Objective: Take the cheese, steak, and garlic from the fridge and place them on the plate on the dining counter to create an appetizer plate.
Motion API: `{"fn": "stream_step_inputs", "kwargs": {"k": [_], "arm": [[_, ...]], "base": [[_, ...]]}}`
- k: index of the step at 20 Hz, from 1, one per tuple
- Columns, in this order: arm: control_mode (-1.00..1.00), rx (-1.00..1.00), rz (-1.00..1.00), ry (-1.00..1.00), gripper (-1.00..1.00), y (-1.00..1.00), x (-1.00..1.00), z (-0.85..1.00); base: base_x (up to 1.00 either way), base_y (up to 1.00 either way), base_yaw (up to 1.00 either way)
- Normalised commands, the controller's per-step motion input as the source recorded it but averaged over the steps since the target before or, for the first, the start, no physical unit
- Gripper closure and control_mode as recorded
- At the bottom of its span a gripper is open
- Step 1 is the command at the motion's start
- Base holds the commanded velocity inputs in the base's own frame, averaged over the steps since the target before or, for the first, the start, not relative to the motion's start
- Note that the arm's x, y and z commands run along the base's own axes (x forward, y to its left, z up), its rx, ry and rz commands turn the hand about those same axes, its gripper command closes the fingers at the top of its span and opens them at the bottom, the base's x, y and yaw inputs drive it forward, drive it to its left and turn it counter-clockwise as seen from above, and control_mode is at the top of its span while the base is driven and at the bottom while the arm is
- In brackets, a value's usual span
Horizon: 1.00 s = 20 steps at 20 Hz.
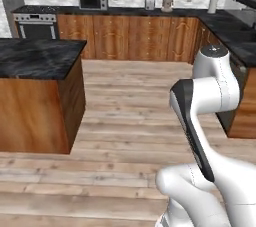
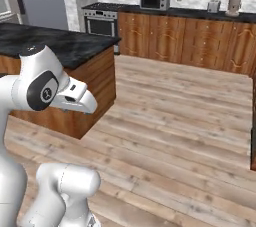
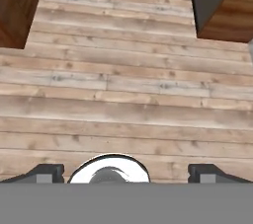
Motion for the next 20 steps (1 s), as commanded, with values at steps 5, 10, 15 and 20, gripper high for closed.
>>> {"fn": "stream_step_inputs", "kwargs": {"k": [5,10,15,20], "arm": [[1.0,0.0,0.0,0.0,-1.0,0.0,0.0,0.0],[1.0,0.0,0.0,0.0,-1.0,0.0,0.0,0.0],[1.0,0.0,0.0,0.0,-1.0,0.0,0.0,0.0],[1.0,0.0,0.0,0.0,-1.0,0.0,0.0,0.0]], "base": [[1.0,-0.06,0.11],[1.0,-0.06,0.19],[1.0,-0.17,0.26],[1.0,-0.3,0.28]]}}
